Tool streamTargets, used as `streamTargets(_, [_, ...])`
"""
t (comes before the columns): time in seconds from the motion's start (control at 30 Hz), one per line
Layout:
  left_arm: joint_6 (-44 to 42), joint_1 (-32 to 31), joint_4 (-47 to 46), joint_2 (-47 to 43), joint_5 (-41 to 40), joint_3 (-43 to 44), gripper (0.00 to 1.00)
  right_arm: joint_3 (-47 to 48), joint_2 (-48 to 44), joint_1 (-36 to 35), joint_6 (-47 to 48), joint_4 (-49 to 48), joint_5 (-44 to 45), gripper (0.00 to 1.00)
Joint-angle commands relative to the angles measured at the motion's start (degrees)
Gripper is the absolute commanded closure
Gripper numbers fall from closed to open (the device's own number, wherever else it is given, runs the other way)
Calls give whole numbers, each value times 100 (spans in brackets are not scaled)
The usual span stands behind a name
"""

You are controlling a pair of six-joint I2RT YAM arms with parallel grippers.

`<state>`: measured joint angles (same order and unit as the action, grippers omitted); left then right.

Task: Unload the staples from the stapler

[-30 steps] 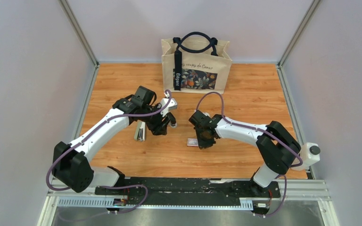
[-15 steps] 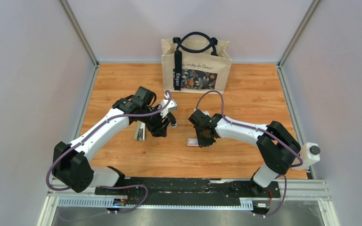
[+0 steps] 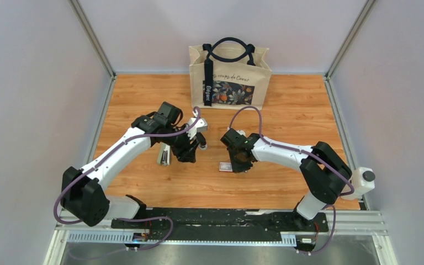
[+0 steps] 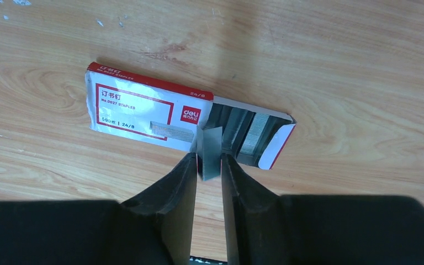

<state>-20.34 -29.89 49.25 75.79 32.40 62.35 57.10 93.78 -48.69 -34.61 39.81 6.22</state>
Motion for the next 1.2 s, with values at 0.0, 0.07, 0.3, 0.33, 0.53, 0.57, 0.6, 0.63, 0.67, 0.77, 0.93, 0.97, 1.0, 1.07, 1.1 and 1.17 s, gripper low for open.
streamTargets(0.0, [-190,1,128,-187,214,164,40,205,62,17,25,-44,134,71])
streamTargets(0.07, [-207,1,146,-187,223,172,41,179,9,26,25,-105,117,69])
streamTargets(0.3, [-216,1,190,-161,240,172,42,196,-70,17,33,-132,73,68])
streamTargets(0.33, [-225,1,198,-161,231,173,42,196,-105,17,33,-114,73,68])
streamTargets(0.53, [-242,1,242,-135,258,181,42,231,-544,8,33,114,160,68])
streamTargets(0.57, [-251,1,234,-135,258,181,42,231,-606,0,42,132,160,67])
streamTargets(0.6, [-243,1,234,-135,266,190,42,214,-737,-9,42,167,178,67])
streamTargets(0.63, [-260,1,251,-126,275,208,42,214,-799,-9,33,211,187,67])
streamTargets(0.67, [-260,1,260,-117,284,216,42,188,-852,-18,59,229,195,67])
streamTargets(0.77, [-260,1,278,-99,284,225,42,126,-975,-9,103,264,292,67])
streamTargets(0.93, [-243,1,304,-73,275,269,42,29,-817,-1,148,-60,178,67])
streamTargets(0.97, [-251,1,304,-64,284,261,42,-23,-800,-1,156,-140,117,67])
streamTargets(1.0, [-243,1,313,-64,275,269,42,-32,-747,-1,165,-219,108,67])
streamTargets(1.07, [-251,1,330,-55,267,269,42,-41,-677,-9,183,-351,73,67])
streamTargets(1.1, [-251,1,330,-47,267,278,42,-50,-616,-1,200,-386,81,67])
streamTargets(1.17, [-251,1,339,-29,267,287,43,-59,-571,-1,262,-518,116,68])
